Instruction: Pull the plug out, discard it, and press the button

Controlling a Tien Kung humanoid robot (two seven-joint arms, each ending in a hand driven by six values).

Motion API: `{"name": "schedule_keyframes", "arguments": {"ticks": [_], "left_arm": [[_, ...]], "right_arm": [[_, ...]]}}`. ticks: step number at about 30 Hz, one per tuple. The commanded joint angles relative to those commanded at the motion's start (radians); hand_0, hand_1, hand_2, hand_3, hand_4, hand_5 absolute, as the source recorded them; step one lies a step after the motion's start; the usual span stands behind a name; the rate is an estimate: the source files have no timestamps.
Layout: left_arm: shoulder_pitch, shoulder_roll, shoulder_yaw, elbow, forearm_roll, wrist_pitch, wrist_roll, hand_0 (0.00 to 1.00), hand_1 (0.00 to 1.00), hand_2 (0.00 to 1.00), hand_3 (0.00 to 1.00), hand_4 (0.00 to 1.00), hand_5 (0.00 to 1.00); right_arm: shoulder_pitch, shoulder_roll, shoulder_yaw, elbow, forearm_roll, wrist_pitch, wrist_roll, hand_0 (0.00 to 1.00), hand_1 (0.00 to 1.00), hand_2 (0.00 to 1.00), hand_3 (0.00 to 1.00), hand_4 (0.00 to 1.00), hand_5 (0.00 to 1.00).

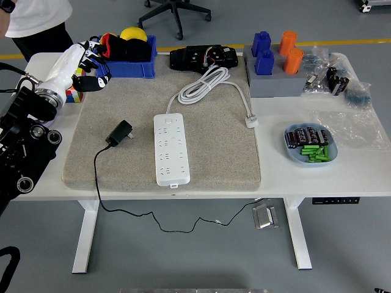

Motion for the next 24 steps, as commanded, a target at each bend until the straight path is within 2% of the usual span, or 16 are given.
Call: {"name": "schedule_keyframes", "arguments": {"ticks": [4, 5, 6, 11, 12, 16, 23, 24], "left_arm": [[0.07, -0.002, -0.055, -0.037, 0.002, -0.004, -0.005, 0.921, 0.966, 0.928, 0.9, 0.825, 0.415], [0.082, 0.001, -0.061, -0.042, 0.003, -0.005, -0.006, 0.921, 0.966, 0.928, 0.9, 0.825, 0.415], [0.094, 0.007, -0.064, -0.048, 0.004, -0.008, -0.007, 0.949, 0.984, 0.954, 0.925, 0.836, 0.46], [0.134, 0.031, -0.07, -0.062, 0.001, -0.027, -0.009, 0.949, 0.984, 0.954, 0.925, 0.836, 0.46], [0.14, 0.033, -0.075, -0.064, -0.003, -0.028, -0.011, 0.998, 0.998, 0.998, 0.998, 0.901, 0.642], [0.164, 0.029, -0.101, -0.077, -0.006, -0.032, -0.01, 0.998, 0.998, 0.998, 0.998, 0.901, 0.642], [0.212, 0.015, -0.159, -0.093, -0.02, -0.027, -0.046, 0.998, 0.998, 0.998, 0.994, 0.897, 0.634], [0.215, 0.014, -0.163, -0.094, -0.021, -0.03, -0.042, 0.981, 0.998, 0.971, 0.981, 0.881, 0.592]], "right_arm": [[-0.007, 0.008, 0.007, 0.001, -0.007, -0.008, 0.003, 0.767, 0.729, 0.724, 0.713, 0.883, 0.658], [-0.007, 0.01, 0.007, 0.002, -0.008, -0.01, 0.004, 0.767, 0.729, 0.724, 0.713, 0.883, 0.658], [-0.006, 0.012, 0.007, 0.004, -0.009, -0.012, 0.005, 0.767, 0.729, 0.724, 0.713, 0.883, 0.658], [-0.005, 0.014, 0.009, 0.008, -0.007, -0.023, 0.014, 0.767, 0.729, 0.724, 0.713, 0.883, 0.658], [-0.006, 0.014, 0.012, 0.006, -0.009, -0.025, 0.015, 0.767, 0.729, 0.724, 0.713, 0.883, 0.658], [-0.008, 0.011, 0.014, 0.002, -0.008, -0.025, 0.013, 0.767, 0.729, 0.724, 0.713, 0.883, 0.658], [-0.011, 0.013, 0.012, 0.006, -0.007, -0.021, 0.008, 0.767, 0.729, 0.724, 0.713, 0.883, 0.658], [-0.013, 0.014, 0.012, 0.006, -0.007, -0.021, 0.008, 0.767, 0.729, 0.724, 0.713, 0.883, 0.658]]}}
